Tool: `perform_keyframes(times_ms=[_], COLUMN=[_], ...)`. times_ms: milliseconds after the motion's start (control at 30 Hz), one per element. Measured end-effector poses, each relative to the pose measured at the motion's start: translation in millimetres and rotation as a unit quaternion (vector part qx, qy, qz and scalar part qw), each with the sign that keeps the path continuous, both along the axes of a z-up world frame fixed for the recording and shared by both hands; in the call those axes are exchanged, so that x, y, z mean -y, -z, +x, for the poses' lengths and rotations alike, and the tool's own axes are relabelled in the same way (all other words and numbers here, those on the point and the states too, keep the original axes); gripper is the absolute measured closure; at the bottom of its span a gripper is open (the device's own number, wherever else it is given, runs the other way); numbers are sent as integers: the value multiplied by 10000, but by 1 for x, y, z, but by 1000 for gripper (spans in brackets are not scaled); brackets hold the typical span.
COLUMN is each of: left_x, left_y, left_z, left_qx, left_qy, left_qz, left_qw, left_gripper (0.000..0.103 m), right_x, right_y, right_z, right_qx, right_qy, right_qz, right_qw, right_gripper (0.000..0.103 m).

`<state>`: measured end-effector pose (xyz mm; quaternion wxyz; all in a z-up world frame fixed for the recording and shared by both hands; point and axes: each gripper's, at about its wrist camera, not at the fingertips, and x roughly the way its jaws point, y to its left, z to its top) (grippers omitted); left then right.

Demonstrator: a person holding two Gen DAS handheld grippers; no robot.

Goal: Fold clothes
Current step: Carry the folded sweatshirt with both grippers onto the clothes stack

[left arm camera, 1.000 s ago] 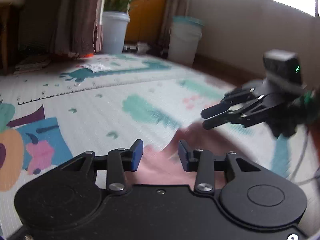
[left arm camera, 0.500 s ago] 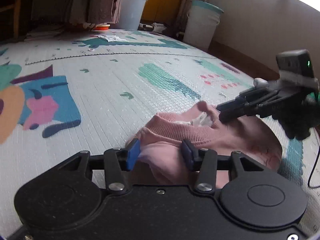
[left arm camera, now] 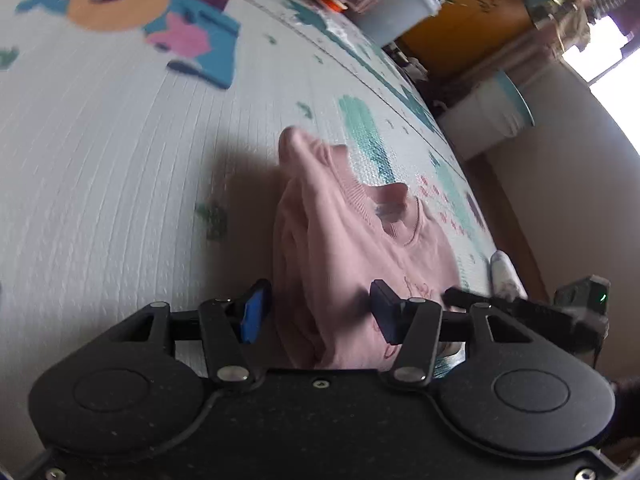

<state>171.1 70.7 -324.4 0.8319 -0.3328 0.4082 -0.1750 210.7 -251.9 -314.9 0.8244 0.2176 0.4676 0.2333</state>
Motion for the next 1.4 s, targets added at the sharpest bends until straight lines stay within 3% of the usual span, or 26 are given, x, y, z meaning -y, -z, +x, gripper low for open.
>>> perform_keyframes(times_ms=[100, 267, 300, 333, 367, 467, 533, 600, 633, 667, 733, 800, 900, 967, 1033, 1233, 1400], left_x=[-9, -9, -6, -4, -4, -8, -11, -12, -11, -11, -13, -13, -4, 3, 4, -9, -12], left_y=[0, 7, 5, 3, 5, 18, 20, 14, 9, 3, -3, 3, 5, 9, 13, 26, 37], left_z=[14, 35, 35, 33, 30, 18, 7, -2, -5, -8, -11, -7, -8, -9, -13, -13, -29], left_qx=[33, -155, -157, -180, -281, -727, -901, -776, -600, -377, 4, -26, 172, 125, 106, -431, -929], left_qy=[-40, -163, -150, -118, -124, -271, -207, 67, 158, 130, -13, 41, 288, 516, 485, 70, -221], left_qz=[-192, -311, -198, -109, -194, -817, -960, -730, -474, -280, -119, -209, -26, -56, -104, -703, -1498], left_qw=[9998, 9993, 9996, 9997, 9993, 9936, 9911, 9943, 9969, 9988, 9999, 9998, 9994, 9986, 9987, 9966, 9841], left_gripper=[46, 45, 46, 61, 81, 84, 84, 83, 77, 58, 45, 45, 46, 59, 59, 79, 84], right_x=[9, 5, 3, -2, -6, -4, 3, 12, 14, 15, 17, 18, 9, -1, -5, -4, 1], right_y=[2, 10, 11, 14, 16, 19, 21, 26, 24, 18, 8, 6, 9, 10, 9, 13, 23], right_z=[0, 10, 12, 14, 16, 10, 1, -12, -19, -25, -31, -30, -24, -24, -29, -32, -43], right_qx=[-49, -122, -149, -239, -306, -485, -730, -1045, -982, -782, -448, -304, -187, -202, -116, -290, -791], right_qy=[145, -66, -117, -214, -303, -342, -287, -283, -315, -355, -223, -81, -257, -450, -491, -417, -251], right_qz=[251, 494, 567, 573, 576, 785, 968, 1182, 1115, 953, 722, 701, 672, 670, 596, 648, 1093], right_qw=[9996, 9987, 9982, 9978, 9974, 9952, 9922, 9871, 9884, 9917, 9961, 9970, 9972, 9965, 9969, 9966, 9905], right_gripper=[46, 42, 56, 72, 72, 77, 77, 77, 73, 71, 50, 43, 44, 49, 50, 70, 79])
